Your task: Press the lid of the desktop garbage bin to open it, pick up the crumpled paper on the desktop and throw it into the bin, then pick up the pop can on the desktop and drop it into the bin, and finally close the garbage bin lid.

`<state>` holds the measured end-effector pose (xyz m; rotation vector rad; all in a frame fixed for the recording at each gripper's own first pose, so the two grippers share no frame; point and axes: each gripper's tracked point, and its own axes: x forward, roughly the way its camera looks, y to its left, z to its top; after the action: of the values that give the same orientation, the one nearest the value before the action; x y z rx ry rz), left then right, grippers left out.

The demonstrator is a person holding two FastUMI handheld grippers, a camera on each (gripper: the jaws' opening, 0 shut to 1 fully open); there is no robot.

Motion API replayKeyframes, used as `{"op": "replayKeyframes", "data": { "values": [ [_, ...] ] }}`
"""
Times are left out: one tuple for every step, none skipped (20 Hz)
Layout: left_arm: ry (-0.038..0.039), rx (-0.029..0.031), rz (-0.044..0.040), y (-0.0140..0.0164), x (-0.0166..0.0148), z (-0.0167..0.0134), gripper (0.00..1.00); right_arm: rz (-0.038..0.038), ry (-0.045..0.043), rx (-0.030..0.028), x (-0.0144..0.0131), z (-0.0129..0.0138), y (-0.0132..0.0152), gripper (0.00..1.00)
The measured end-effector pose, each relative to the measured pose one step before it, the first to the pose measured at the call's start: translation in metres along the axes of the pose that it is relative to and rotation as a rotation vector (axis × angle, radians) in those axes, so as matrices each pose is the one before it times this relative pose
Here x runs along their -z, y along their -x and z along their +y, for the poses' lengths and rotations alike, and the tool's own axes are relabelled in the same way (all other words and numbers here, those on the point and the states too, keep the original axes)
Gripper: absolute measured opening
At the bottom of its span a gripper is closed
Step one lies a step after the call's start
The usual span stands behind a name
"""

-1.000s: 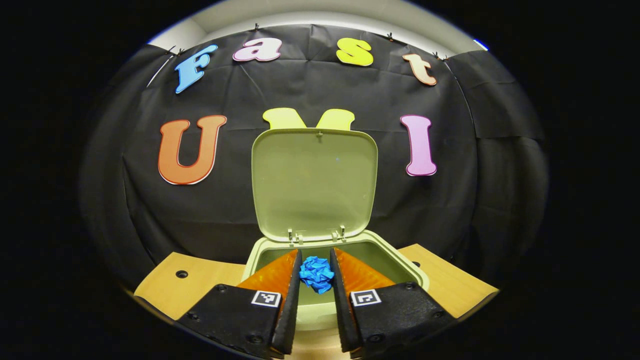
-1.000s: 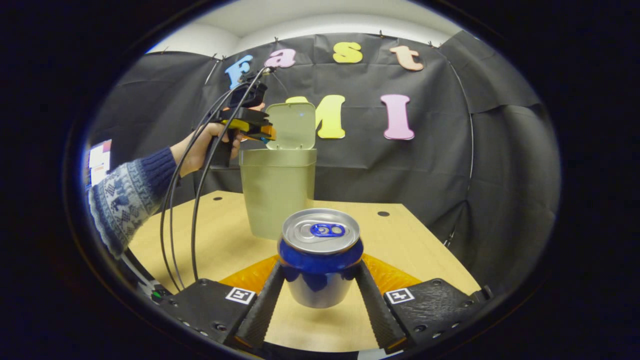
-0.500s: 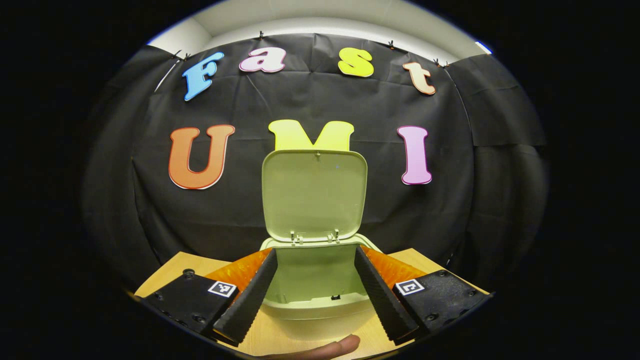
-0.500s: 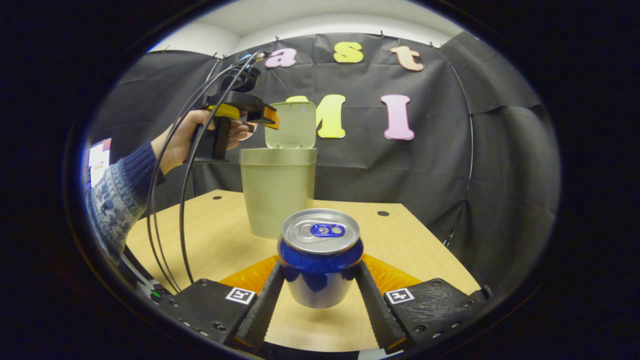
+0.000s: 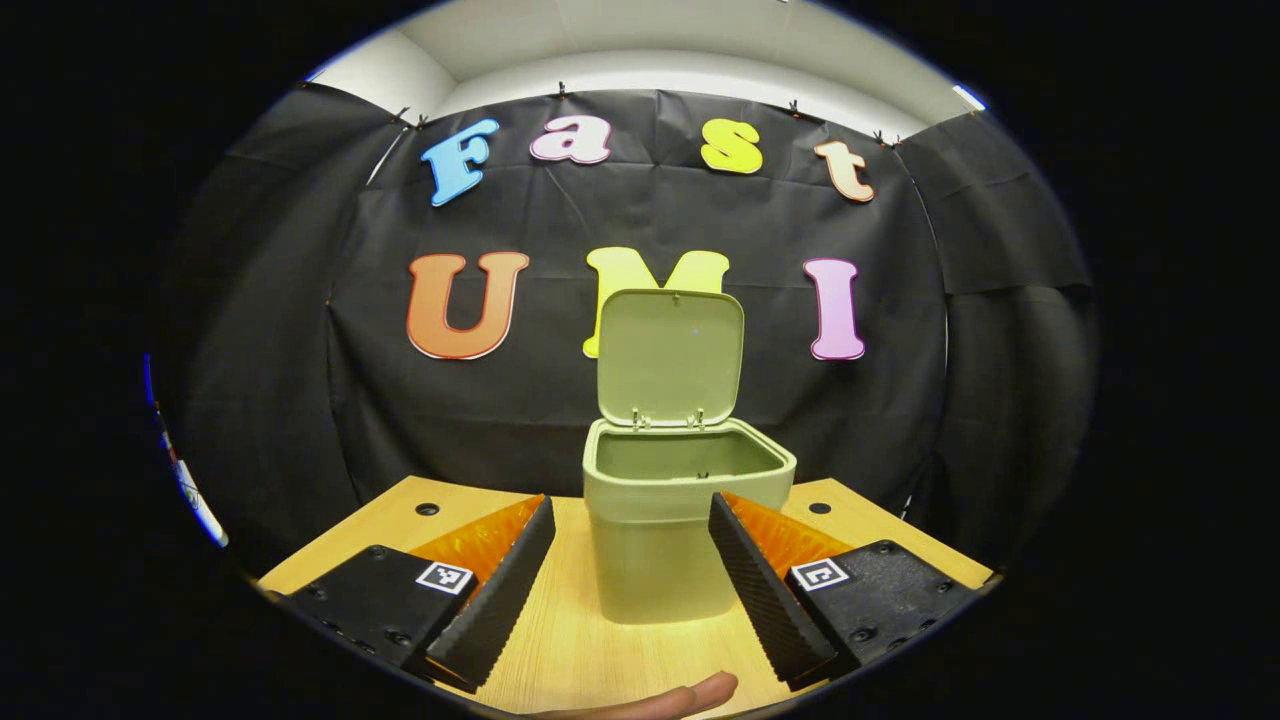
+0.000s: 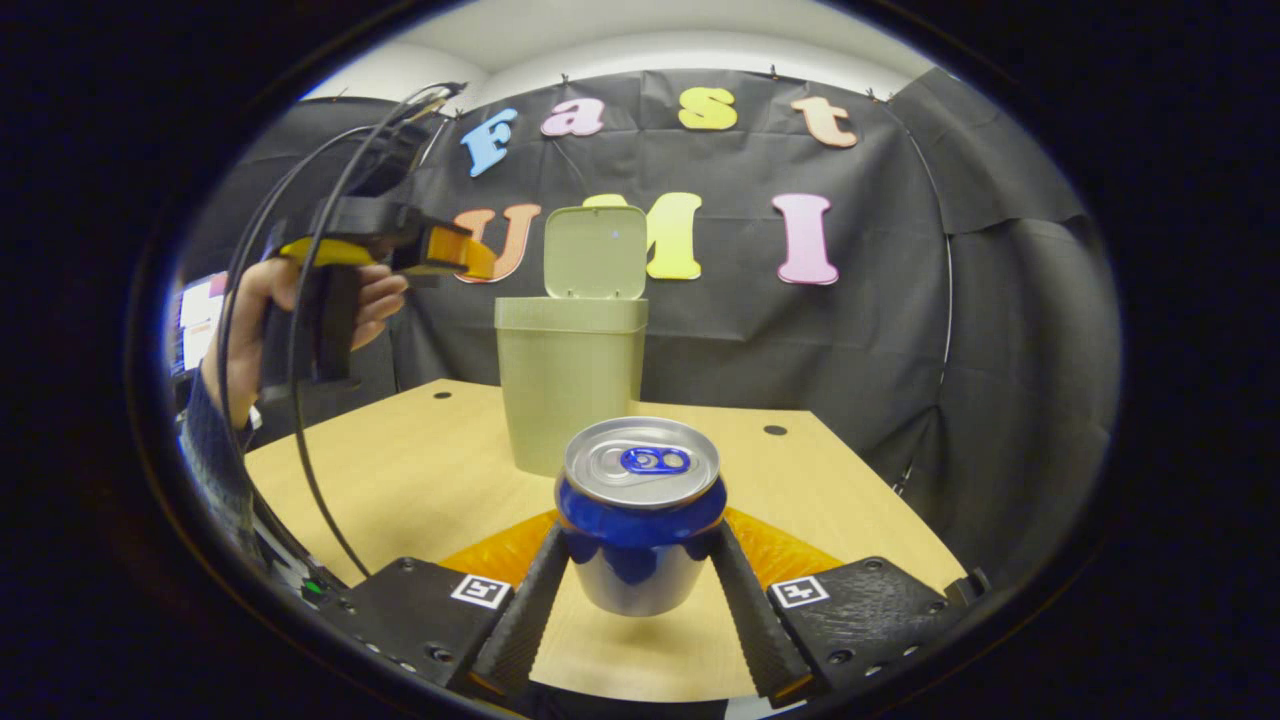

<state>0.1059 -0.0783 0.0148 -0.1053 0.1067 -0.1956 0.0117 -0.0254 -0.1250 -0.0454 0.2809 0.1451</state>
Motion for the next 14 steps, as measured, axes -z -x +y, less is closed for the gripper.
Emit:
{"op": "replayKeyframes", "data": {
  "values": [
    [0.00188, -0.0051, -0.00028, 0.00974, 0.00721, 0.00452, 0.99, -0.0009, -0.00011, -0.00358, 0.00153, 0.00324, 0.00039, 0.79],
    [0.00587, -0.01249, 0.00424, 0.00844, 0.00885, 0.00667, 0.99, 0.0055, 0.00083, -0.002, 0.00217, 0.00222, -0.00007, 0.79],
    [-0.00944, -0.00021, 0.00536, 0.00838, 0.00737, 0.00445, 0.99, 0.00608, 0.00245, -0.00067, 0.00193, 0.00136, -0.00081, 0.79],
    [-0.00786, -0.01403, 0.00951, 0.00849, 0.00525, 0.00467, 0.99, 0.00301, 0.00248, 0.0008, 0.00091, 0.001, 0.00047, 0.79],
    [-0.01505, -0.01825, 0.00746, 0.00926, 0.0064, 0.0068, 0.99, 0.00324, 0.0015, 0.00246, 0.002, 0.00045, 0.00017, 0.79],
    [-0.01767, -0.01942, -0.00761, 0.00838, 0.00114, 0.00607, 0.99, 0.00296, -0.00058, 0.00099, 0.0011, 0.00069, -0.0008, 0.8],
    [-0.01086, -0.02092, -0.01852, 0.00801, 0.00021, 0.00617, 0.99, 0.00376, -0.00081, 0.00002, 0.00159, 0.00172, -0.00047, 0.8],
    [-0.00859, -0.01104, -0.00883, 0.00606, 0.00132, 0.00348, 0.99, 0.00418, 0.0004, 0.0014, 0.00009, 0.00166, -0.00074, 0.79],
    [0.00286, -0.00568, 0.00005, 0.00578, 0.00349, 0.0032, 0.99, 0.00296, 0.00274, 0.00346, -0.00076, 0.00106, -0.00022, 0.79],
    [0.00626, 0.00355, 0.00247, 0.00468, 0.00457, 0.00016, 0.99, -0.00168, 0.00429, 0.00382, -0.00323, 0.00184, 0.00032, 0.8],
    [0.0082, 0.00788, -0.00152, 0.00502, 0.00263, 0.00041, 0.99, -0.00649, 0.00505, 0.00098, -0.00617, 0.00256, 0.00047, 0.8],
    [0.00489, 0.0012, -0.0009, 0.00332, 0.00204, 0.003, 1.0, -0.01202, 0.0038, -0.00055, -0.00866, 0.00313, 0.00086, 0.8],
    [0.00095, -0.00135, 0.0005, 0.00216, 0.00263, 0.00426, 0.99, -0.0142, 0.00859, -0.00219, -0.00989, 0.00288, 0.0003, 0.8],
    [0.0026, 0.00311, 0.00187, 0.00163, 0.00136, 0.00216, 0.99, -0.01021, 0.0103, -0.00189, -0.01089, 0.00373, -0.00015, 0.8]
  ]
}}
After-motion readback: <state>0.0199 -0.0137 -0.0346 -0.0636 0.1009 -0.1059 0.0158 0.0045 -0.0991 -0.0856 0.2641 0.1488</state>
